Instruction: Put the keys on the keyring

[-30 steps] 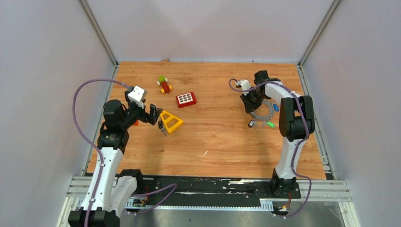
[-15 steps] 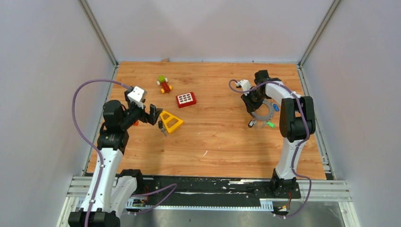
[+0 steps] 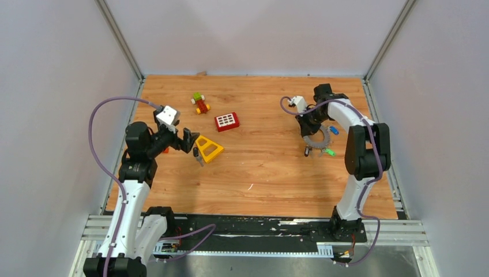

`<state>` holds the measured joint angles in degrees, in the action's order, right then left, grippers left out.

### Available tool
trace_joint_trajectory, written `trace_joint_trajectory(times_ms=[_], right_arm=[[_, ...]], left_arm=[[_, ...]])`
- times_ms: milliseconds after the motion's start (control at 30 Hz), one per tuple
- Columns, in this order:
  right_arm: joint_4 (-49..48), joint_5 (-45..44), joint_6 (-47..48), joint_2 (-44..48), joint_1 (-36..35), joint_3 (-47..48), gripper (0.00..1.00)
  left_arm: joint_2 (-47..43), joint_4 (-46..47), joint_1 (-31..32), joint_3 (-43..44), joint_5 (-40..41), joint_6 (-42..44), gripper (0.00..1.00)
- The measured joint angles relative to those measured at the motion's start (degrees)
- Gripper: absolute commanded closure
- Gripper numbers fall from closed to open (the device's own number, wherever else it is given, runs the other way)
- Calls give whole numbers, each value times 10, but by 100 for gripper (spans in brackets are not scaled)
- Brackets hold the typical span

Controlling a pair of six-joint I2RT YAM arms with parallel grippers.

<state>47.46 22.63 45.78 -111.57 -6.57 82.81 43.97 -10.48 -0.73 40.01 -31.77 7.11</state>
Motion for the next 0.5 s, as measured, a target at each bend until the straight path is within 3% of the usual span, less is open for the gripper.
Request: trace_joint_trajectory(times_ms=[267, 500], right_arm=[[56, 144, 36, 204, -18, -21, 100], [25, 217, -3, 343, -113, -58, 100]], left_arm=[[36, -48, 62, 33, -89, 53, 0], [89, -53, 154, 135, -122, 54, 7]])
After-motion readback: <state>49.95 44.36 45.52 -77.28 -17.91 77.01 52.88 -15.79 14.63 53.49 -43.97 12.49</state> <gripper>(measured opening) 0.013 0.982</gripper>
